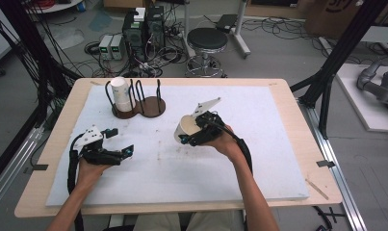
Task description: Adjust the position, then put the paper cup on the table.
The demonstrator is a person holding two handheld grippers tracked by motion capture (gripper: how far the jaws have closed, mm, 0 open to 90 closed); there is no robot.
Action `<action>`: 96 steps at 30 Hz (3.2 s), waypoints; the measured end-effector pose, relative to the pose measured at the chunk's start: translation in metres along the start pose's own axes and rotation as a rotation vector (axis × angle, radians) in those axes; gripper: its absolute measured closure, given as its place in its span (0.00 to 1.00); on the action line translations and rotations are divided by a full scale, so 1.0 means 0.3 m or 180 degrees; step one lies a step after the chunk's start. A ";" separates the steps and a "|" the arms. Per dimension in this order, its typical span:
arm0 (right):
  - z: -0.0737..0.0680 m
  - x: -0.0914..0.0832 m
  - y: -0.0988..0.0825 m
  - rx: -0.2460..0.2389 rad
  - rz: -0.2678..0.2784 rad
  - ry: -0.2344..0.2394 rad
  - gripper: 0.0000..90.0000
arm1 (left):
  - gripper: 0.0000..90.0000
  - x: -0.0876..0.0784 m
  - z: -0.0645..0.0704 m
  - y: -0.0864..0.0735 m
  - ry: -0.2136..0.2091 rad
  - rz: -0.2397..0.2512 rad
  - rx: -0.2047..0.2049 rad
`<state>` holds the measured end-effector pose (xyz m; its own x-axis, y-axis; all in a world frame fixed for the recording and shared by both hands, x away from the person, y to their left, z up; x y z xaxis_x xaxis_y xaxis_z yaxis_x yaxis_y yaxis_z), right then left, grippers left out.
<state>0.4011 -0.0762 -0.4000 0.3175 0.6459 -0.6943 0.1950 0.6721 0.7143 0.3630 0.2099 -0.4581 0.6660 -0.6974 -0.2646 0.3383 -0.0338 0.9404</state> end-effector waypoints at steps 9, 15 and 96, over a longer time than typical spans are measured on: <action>0.006 0.016 0.008 -0.0057 -0.0261 -0.0057 0.33 | 0.02 -0.007 -0.021 -0.017 0.0108 0.0050 -0.0014; 0.009 0.025 0.007 -0.0032 -0.0346 -0.0061 0.33 | 0.02 -0.008 -0.027 -0.025 0.0118 0.0050 -0.0021; 0.030 0.204 -0.053 -0.0098 -0.1064 -0.0053 0.32 | 0.02 -0.008 -0.049 -0.044 0.0185 0.0088 -0.0062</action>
<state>0.4257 -0.0508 -0.4531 0.2560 0.3820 -0.8880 0.2627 0.8565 0.4442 0.3666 0.2226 -0.4731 0.7126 -0.6551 -0.2511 0.3317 -0.0009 0.9434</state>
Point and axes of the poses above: each handheld gripper's, and its own axes: x roughly forward along the jaws, y roughly out of its top, z roughly to its right, the point moved 6 cm from there along x, roughly forward along the jaws, and after that the axes turned 6 degrees about -x, right-handed, at the moved point
